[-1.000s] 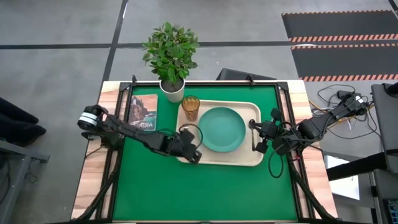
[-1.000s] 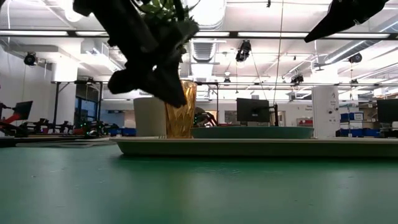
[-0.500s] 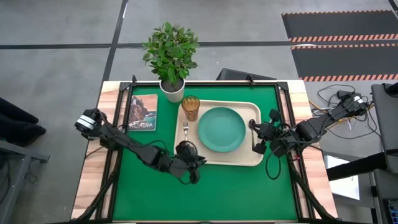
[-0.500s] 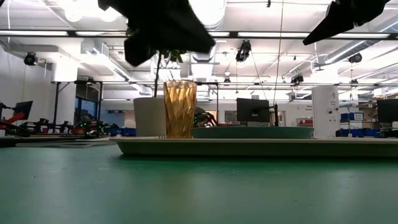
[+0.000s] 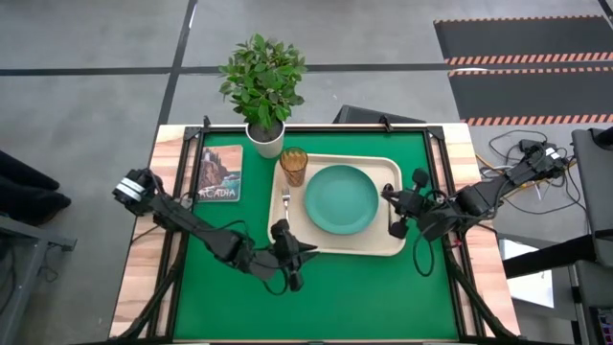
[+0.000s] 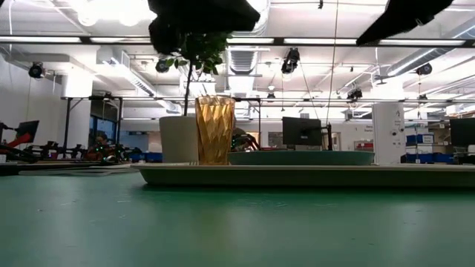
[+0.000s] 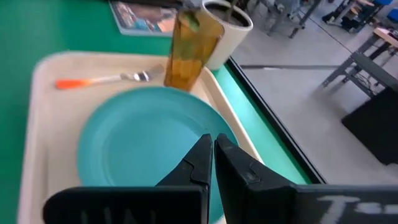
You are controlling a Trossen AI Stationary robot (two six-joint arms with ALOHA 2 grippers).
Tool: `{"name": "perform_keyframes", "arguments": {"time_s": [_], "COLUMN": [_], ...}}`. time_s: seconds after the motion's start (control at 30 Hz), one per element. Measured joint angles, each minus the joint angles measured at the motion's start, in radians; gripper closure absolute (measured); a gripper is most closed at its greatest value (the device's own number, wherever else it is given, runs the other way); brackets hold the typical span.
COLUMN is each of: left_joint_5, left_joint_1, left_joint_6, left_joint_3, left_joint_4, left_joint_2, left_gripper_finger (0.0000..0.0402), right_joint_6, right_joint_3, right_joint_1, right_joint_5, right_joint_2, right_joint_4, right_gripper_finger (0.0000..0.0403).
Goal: Pick and place plate/cup/fork/spoon on tray
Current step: Adjust the orange fork
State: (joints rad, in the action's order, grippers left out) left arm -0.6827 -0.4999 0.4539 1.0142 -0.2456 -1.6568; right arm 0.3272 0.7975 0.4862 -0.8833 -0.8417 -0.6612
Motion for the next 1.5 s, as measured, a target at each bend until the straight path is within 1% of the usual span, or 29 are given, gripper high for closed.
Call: {"name": "perform_keyframes", "arguments": {"time_s": [0.17, 0.27, 0.4, 0.5, 0.6, 0.67, 0.83, 0.9, 1.0, 1.07, 1.17, 1.33, 1.5], "left_joint_5": [0.010, 0.028, 0.030, 0.031, 0.029, 0.029, 0.015, 0.008, -0.031, -0.065, -0.088, -0.094, -0.094], "left_joint_1": [-0.014, -0.024, -0.034, -0.039, -0.042, -0.045, -0.047, -0.047, -0.047, -0.047, -0.045, -0.045, -0.045], "left_joint_6": [-0.149, -0.250, -0.368, -0.436, -0.462, -0.471, -0.454, -0.440, -0.436, -0.442, -0.445, -0.491, -0.495], "left_joint_3": [0.002, -0.003, -0.007, -0.007, -0.012, -0.031, -0.134, -0.183, -0.256, -0.300, -0.335, -0.377, -0.408], "left_joint_4": [-0.012, -0.006, 0.036, 0.081, 0.106, 0.108, 0.082, 0.046, -0.024, -0.053, -0.078, -0.084, -0.079], "left_joint_2": [0.029, 0.086, 0.172, 0.235, 0.273, 0.289, 0.339, 0.360, 0.397, 0.429, 0.489, 0.607, 0.691], "left_gripper_finger": [0.0356, 0.0356, 0.0356, 0.0356, 0.0356, 0.0356, 0.0356, 0.0356, 0.0356, 0.0356, 0.0356, 0.0356, 0.0356], "right_joint_6": [-0.043, -0.050, -0.039, -0.058, -0.122, -0.152, -0.190, -0.206, -0.215, -0.228, -0.242, -0.261, -0.275], "right_joint_3": [-0.006, -0.018, -0.022, -0.022, -0.004, 0.025, 0.129, 0.171, 0.237, 0.286, 0.368, 0.501, 0.610], "right_joint_1": [0.000, 0.000, 0.000, -0.002, -0.011, -0.022, -0.057, -0.083, -0.125, -0.155, -0.197, -0.253, -0.302], "right_joint_5": [0.000, 0.017, 0.029, 0.071, 0.145, 0.185, 0.201, 0.256, 0.345, 0.383, 0.425, 0.439, 0.445], "right_joint_2": [-0.006, -0.031, -0.100, -0.164, -0.232, -0.277, -0.381, -0.421, -0.486, -0.533, -0.605, -0.733, -0.863], "right_joint_4": [0.140, 0.201, 0.270, 0.380, 0.494, 0.533, 0.539, 0.536, 0.538, 0.535, 0.511, 0.495, 0.469], "right_gripper_finger": [0.0394, 0.0394, 0.0394, 0.0394, 0.0394, 0.0394, 0.0394, 0.0394, 0.0394, 0.0394, 0.0394, 0.0394, 0.0394]}}
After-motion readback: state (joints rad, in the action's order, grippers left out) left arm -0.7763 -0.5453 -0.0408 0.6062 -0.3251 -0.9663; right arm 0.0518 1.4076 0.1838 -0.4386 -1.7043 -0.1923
